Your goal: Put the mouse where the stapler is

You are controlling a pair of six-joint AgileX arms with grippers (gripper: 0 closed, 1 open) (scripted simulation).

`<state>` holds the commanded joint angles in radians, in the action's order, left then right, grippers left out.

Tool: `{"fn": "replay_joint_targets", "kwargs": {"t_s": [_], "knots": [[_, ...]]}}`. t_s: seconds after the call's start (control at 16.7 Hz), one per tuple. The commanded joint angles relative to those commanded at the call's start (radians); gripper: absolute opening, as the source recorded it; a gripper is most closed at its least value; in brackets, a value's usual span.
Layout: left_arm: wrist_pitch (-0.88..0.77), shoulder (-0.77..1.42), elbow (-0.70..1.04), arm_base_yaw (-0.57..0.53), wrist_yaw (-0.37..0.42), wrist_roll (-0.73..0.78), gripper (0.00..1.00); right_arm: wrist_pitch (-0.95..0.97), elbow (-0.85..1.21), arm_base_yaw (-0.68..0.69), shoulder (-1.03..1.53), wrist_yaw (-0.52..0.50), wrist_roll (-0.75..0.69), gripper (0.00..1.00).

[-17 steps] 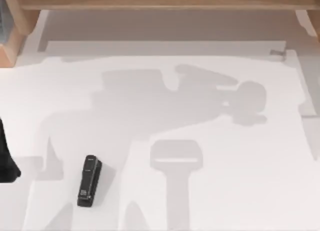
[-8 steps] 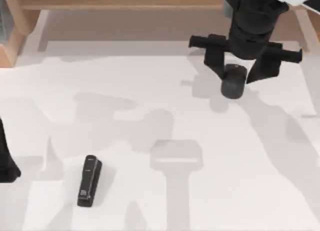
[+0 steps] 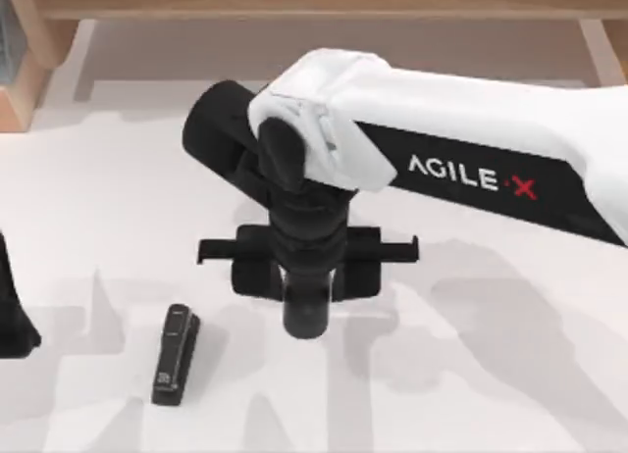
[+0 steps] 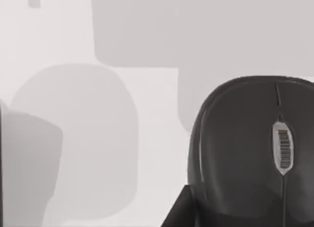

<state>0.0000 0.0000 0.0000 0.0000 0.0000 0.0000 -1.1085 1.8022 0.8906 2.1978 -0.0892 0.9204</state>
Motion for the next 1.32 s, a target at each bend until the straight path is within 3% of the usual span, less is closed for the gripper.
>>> {"fn": "replay_joint_targets", "kwargs": {"t_s": [0.24, 1.32], "knots": [[0.000, 0.000, 0.000, 0.000, 0.000, 0.000, 1.00, 0.033, -0.017, 0.074, 0.027, 0.000, 0.035, 0.00], [0.000, 0.000, 0.000, 0.000, 0.000, 0.000, 1.00, 0.059, 0.005, 0.075, 0.008, -0.003, 0.041, 0.00]]}}
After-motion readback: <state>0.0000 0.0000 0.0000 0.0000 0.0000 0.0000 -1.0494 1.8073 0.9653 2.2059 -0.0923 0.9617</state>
